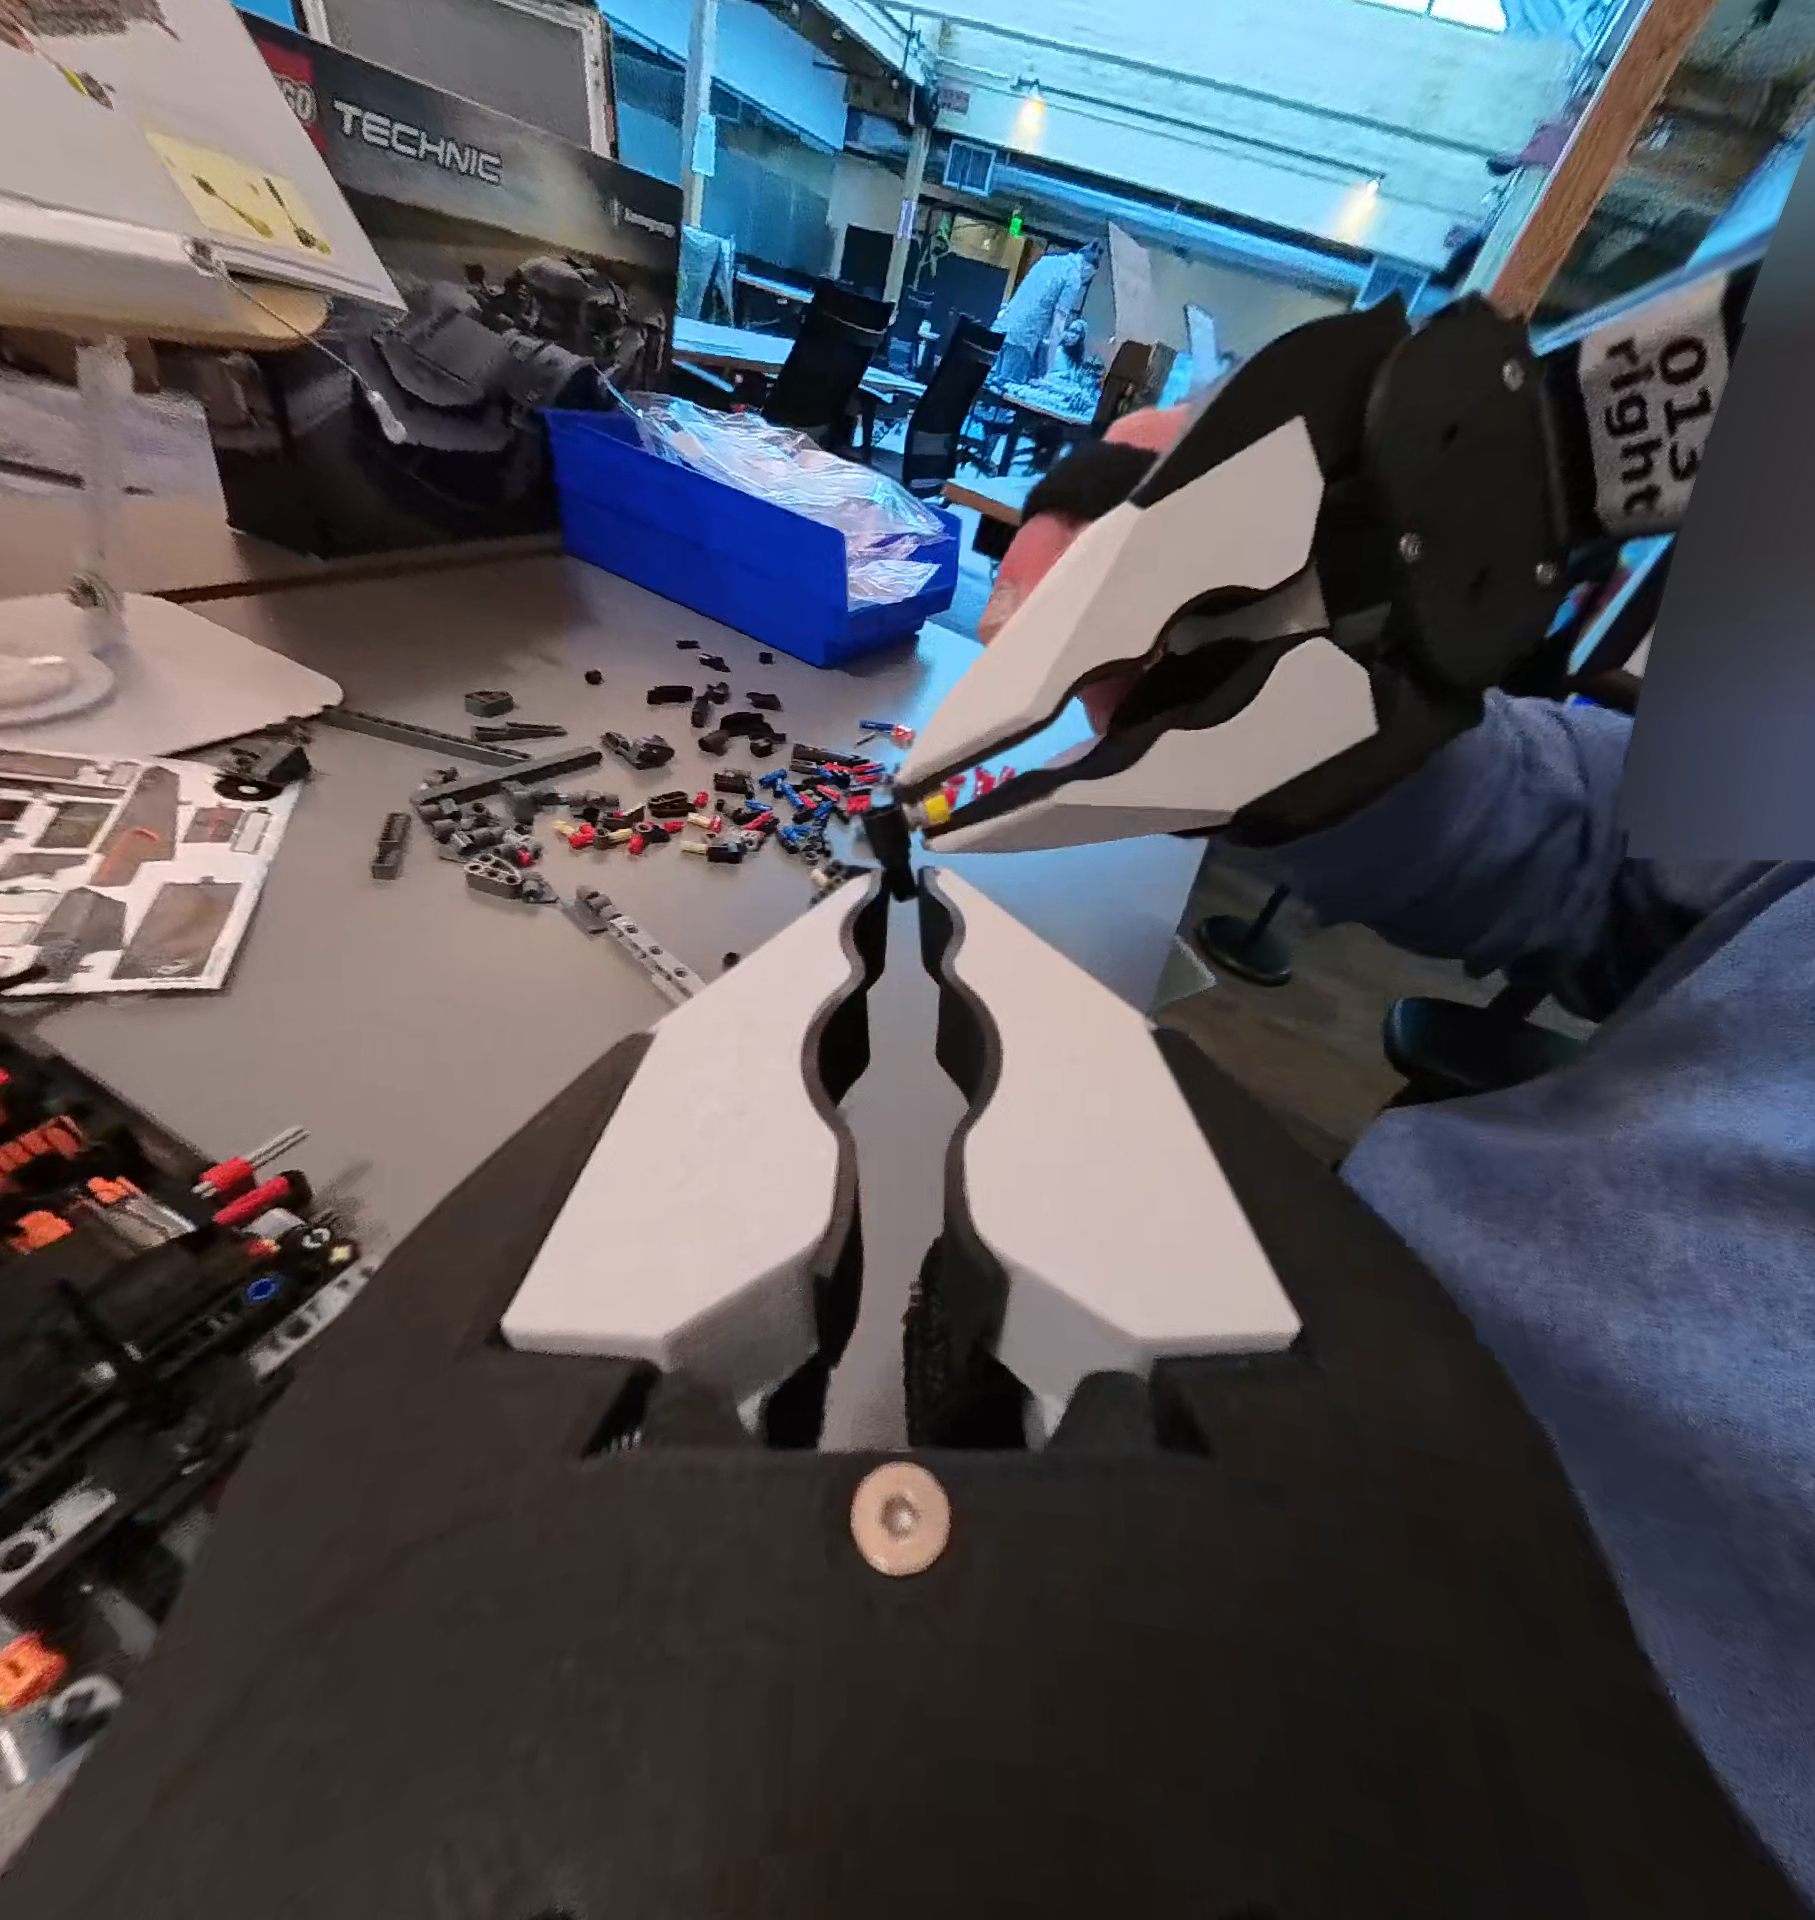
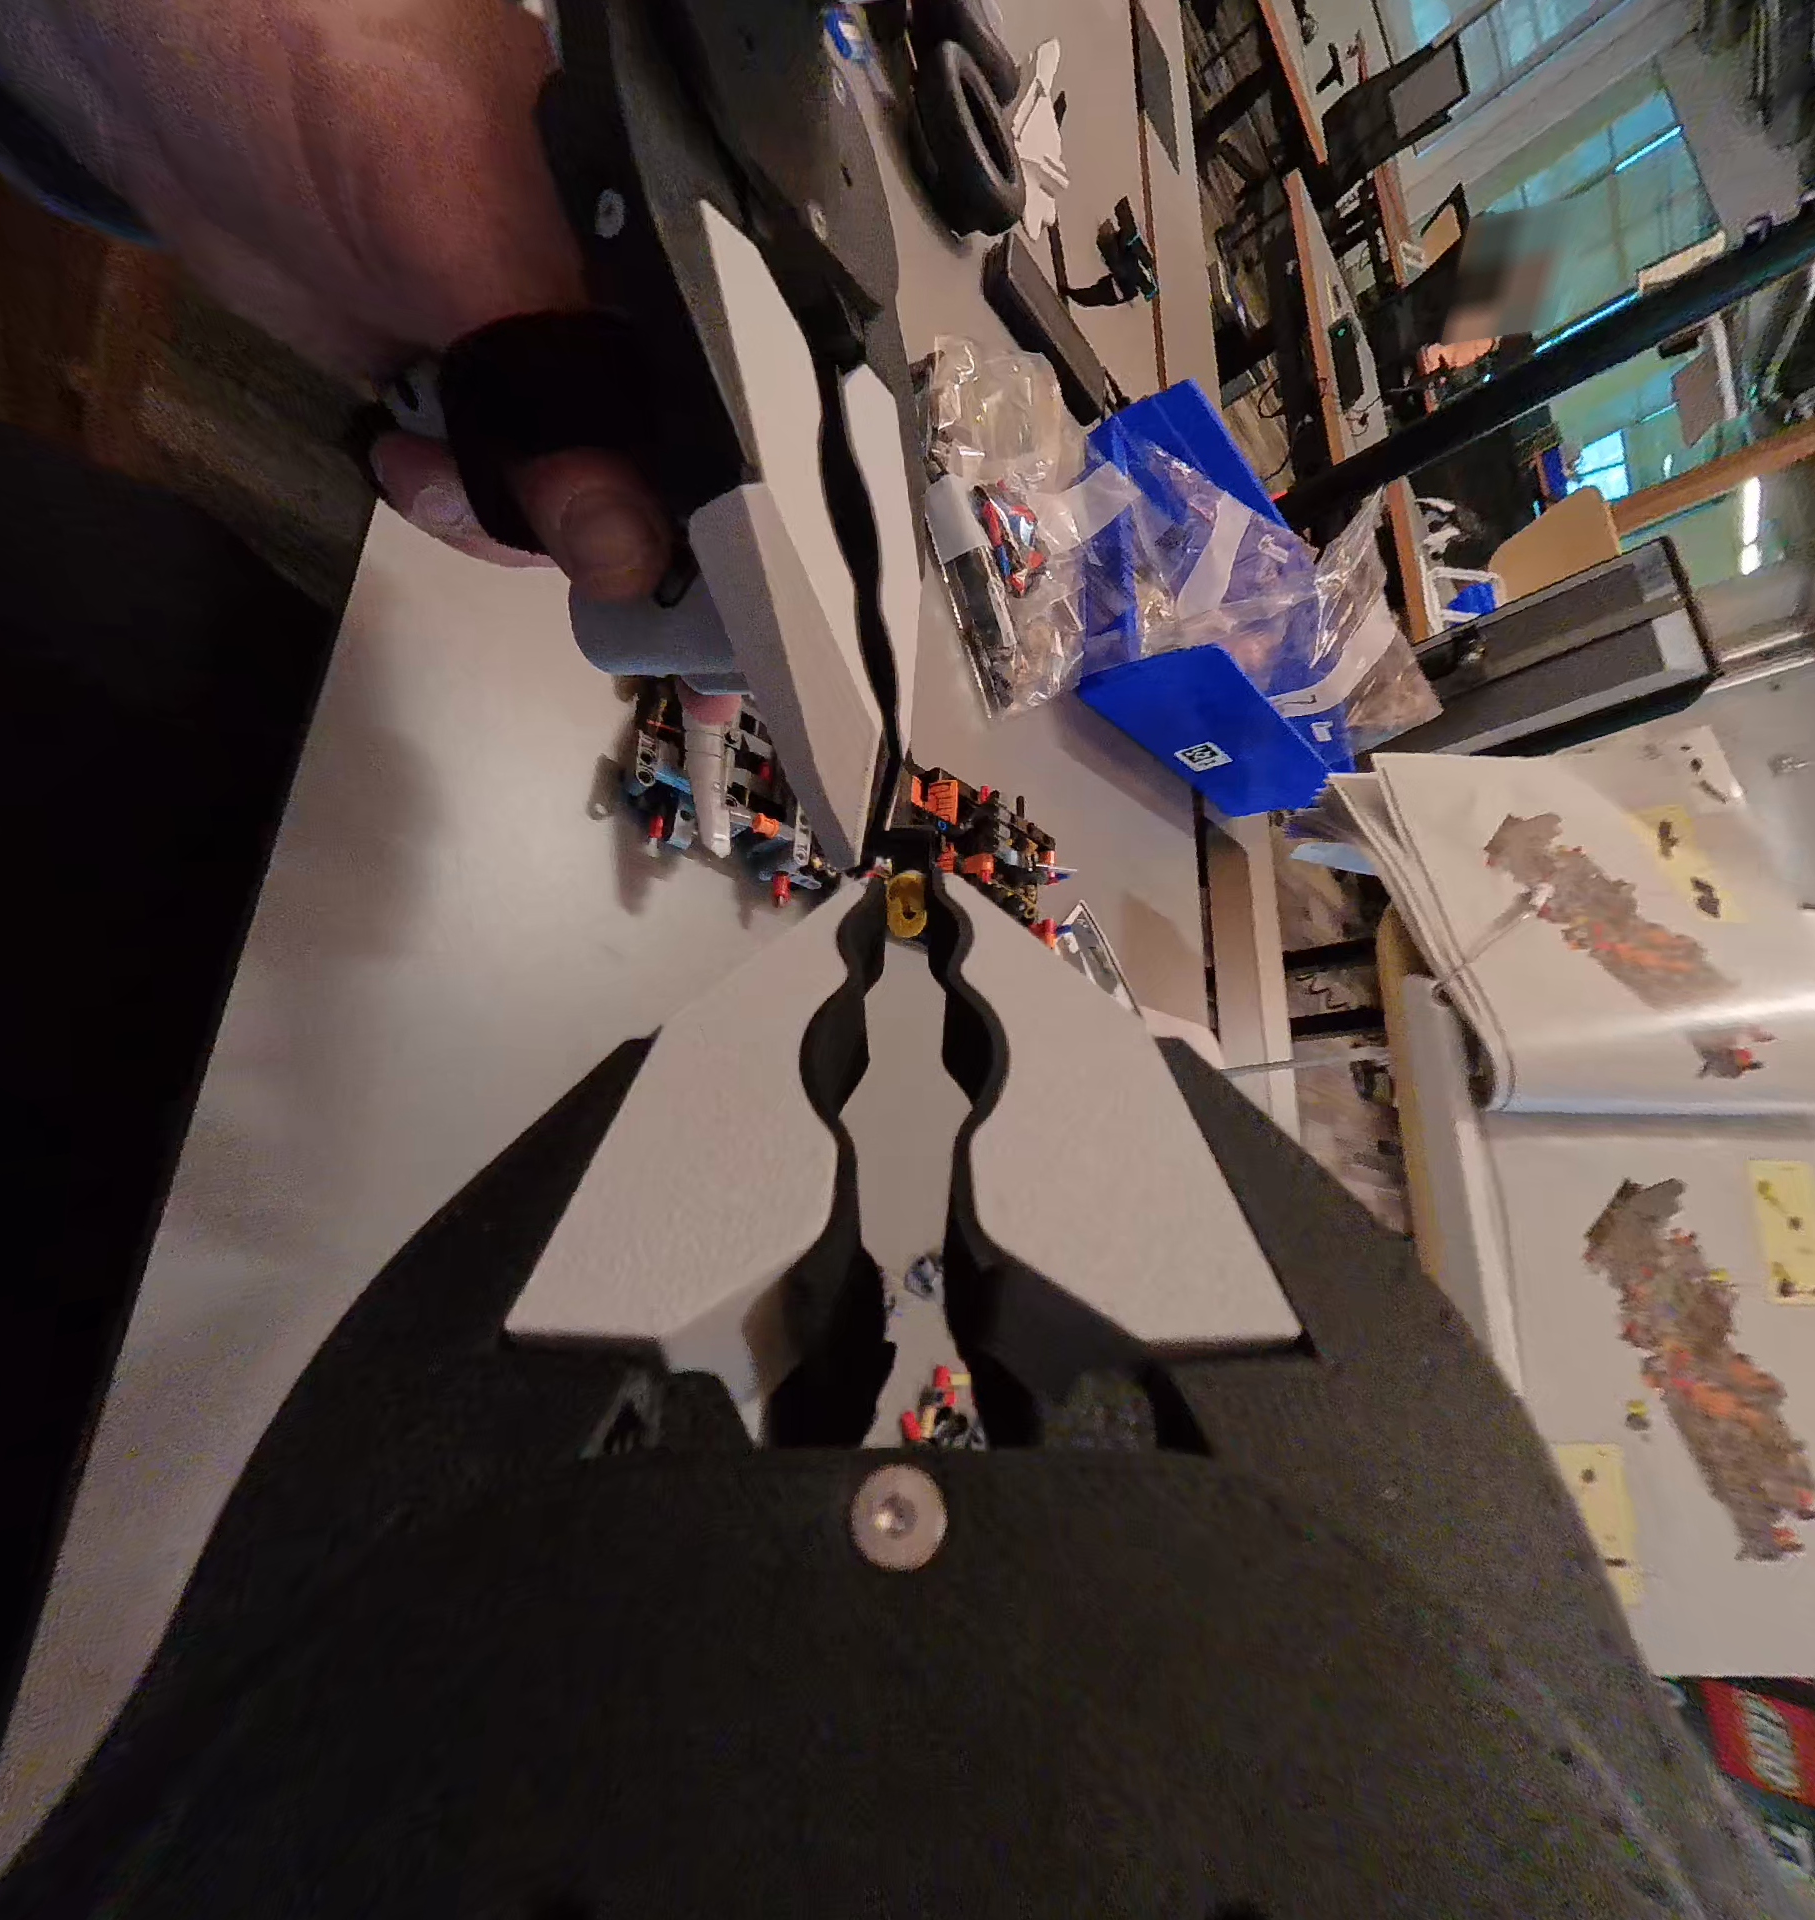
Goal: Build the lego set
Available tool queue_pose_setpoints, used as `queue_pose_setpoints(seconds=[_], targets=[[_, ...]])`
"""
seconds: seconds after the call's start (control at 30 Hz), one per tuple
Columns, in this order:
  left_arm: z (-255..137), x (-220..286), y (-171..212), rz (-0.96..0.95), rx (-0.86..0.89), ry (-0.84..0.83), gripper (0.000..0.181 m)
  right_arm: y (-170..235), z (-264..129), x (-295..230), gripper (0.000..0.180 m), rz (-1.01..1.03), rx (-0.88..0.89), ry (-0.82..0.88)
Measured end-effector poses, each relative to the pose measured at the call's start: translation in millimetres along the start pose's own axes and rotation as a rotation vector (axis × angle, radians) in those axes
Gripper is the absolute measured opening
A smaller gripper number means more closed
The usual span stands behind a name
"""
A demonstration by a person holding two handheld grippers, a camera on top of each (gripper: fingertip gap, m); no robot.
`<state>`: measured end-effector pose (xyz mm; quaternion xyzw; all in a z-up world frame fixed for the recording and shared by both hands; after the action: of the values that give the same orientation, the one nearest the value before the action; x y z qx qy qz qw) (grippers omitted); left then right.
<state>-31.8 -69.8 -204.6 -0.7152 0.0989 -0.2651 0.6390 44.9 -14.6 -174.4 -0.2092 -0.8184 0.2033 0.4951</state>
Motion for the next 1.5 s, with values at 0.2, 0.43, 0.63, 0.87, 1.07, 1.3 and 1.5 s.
queue_pose_setpoints(seconds=[0.2, 0.43, 0.63, 0.87, 1.07, 1.3, 1.5], targets=[[-4, 0, 1, -0.102, 0.034, 0.048, 0.002, -6, -1, -2, 0.007, -0.043, 0.000, 0.031], [-10, -3, 7, -0.308, 0.112, 0.137, 0.003, -5, -7, -5, 0.022, 0.048, 0.025, 0.060], [-8, -2, 8, -0.386, 0.129, 0.207, 0.003, -1, -6, -5, 0.022, 0.049, 0.013, 0.065], [-5, 1, 10, -0.441, 0.139, 0.260, 0.002, -2, -5, -5, 0.023, 0.006, 0.008, 0.061], [-3, 0, 11, -0.456, 0.139, 0.267, 0.002, 0, -4, -8, 0.022, -0.015, -0.005, 0.046], [-2, 1, 12, -0.487, 0.147, 0.283, 0.002, 0, -5, -7, 0.020, -0.016, 0.005, 0.053], [2, 3, 14, -0.522, 0.129, 0.313, 0.002, -5, -6, -13, 0.015, -0.167, 0.000, 0.062]])
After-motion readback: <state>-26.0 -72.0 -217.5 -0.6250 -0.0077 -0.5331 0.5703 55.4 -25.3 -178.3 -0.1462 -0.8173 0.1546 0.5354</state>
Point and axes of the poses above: each gripper's, where its closed fingertips meet, z out along the fingers, y out of its underside, x = y × z across the jaws, the point moved 6 cm from there along -z, back along the fingers, and after that the axes turned 3 degrees about x, right-handed, at the moved point
